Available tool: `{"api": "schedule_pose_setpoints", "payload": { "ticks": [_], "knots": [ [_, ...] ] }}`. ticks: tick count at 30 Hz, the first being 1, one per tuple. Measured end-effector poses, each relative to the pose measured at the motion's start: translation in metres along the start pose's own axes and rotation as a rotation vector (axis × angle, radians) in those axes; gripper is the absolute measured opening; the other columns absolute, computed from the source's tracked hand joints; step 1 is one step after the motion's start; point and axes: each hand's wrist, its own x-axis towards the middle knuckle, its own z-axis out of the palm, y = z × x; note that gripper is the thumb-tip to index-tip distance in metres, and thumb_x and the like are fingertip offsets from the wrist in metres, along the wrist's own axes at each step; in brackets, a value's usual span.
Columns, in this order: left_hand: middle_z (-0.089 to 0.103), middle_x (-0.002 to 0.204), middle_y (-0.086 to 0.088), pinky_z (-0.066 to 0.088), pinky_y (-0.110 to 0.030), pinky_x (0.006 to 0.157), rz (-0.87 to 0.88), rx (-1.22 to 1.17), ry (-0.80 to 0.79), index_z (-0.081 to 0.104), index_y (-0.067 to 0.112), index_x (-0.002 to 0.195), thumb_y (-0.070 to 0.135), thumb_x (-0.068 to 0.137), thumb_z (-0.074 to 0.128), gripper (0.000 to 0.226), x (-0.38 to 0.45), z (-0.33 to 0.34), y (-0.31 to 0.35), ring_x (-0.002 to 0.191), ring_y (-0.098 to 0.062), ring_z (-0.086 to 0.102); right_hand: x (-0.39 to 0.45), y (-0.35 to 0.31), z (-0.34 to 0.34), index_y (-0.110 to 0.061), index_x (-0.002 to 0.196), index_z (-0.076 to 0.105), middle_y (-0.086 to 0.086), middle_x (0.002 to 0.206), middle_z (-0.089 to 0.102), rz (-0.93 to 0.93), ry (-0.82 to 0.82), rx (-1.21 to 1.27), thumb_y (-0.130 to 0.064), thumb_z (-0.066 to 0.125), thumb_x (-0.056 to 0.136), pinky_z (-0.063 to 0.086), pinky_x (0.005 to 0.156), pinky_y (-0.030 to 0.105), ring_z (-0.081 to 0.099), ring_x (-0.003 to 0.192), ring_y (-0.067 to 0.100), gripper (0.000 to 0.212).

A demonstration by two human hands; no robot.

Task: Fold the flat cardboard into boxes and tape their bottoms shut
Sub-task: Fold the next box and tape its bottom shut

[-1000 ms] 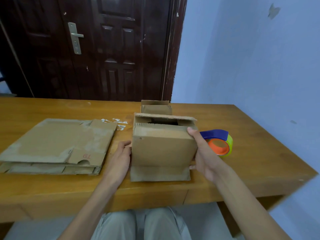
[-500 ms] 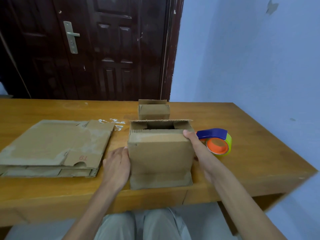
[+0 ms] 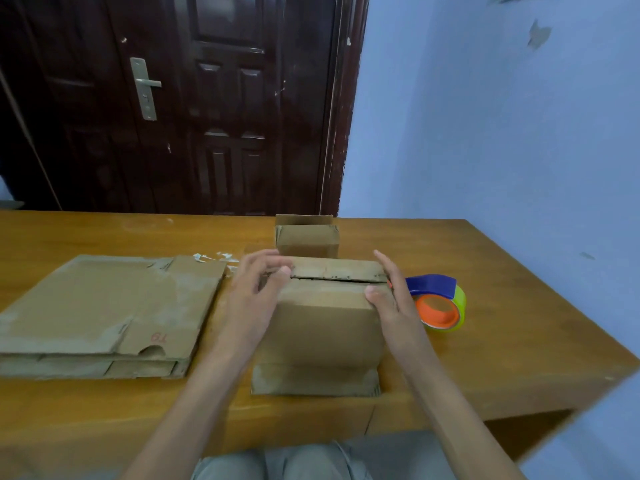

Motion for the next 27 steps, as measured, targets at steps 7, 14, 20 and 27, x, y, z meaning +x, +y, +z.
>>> {"api": "schedule_pose_setpoints", "payload": {
  "ticks": [7,14,20,27],
  "knots": [
    [0.046,0.154,0.029,0.033,-0.022,0.108,0.090,-0.043,-0.107,0.077,0.031,0.113,0.048,0.092,0.055,0.035,0.003,-0.007,-0.022,0.142,0.011,0.037,0.012,0.020,-0.004,-0.036,0.124,0.068,-0.016,0.128,0.064,-0.116,0.053,-0.045,-0.042,0.050,0.100,0.042,0.098,0.025,0.057,0.125,0.005,0.031],
    [0.047,0.154,0.028,0.027,-0.014,0.104,-0.005,-0.190,0.074,0.078,0.025,0.106,0.029,0.084,0.045,0.041,-0.005,0.016,-0.022,0.138,0.019,0.035,0.008,0.020,0.007,-0.031,0.123,0.067,-0.012,0.128,0.063,-0.134,0.110,0.005,-0.035,0.039,0.103,0.042,0.095,0.022,0.056,0.122,0.007,0.034],
    [0.061,0.139,0.021,0.036,-0.024,0.099,-0.027,-0.234,0.127,0.079,0.027,0.102,0.027,0.082,0.046,0.038,-0.004,0.016,-0.024,0.129,0.006,0.049,0.034,0.005,-0.046,-0.042,0.128,0.068,-0.016,0.154,0.048,-0.084,-0.104,-0.312,-0.049,0.053,0.101,0.032,0.114,0.024,0.038,0.145,-0.001,0.031],
    [0.065,0.108,0.018,0.039,-0.025,0.090,0.049,-0.159,0.133,0.076,0.022,0.100,0.023,0.086,0.043,0.036,-0.004,0.017,-0.022,0.104,0.003,0.054,0.088,0.023,-0.117,-0.045,0.150,0.041,0.001,0.146,0.053,-0.108,-0.308,-1.561,-0.073,0.057,0.090,0.047,0.106,0.043,0.052,0.133,0.027,0.068]
  ]
}}
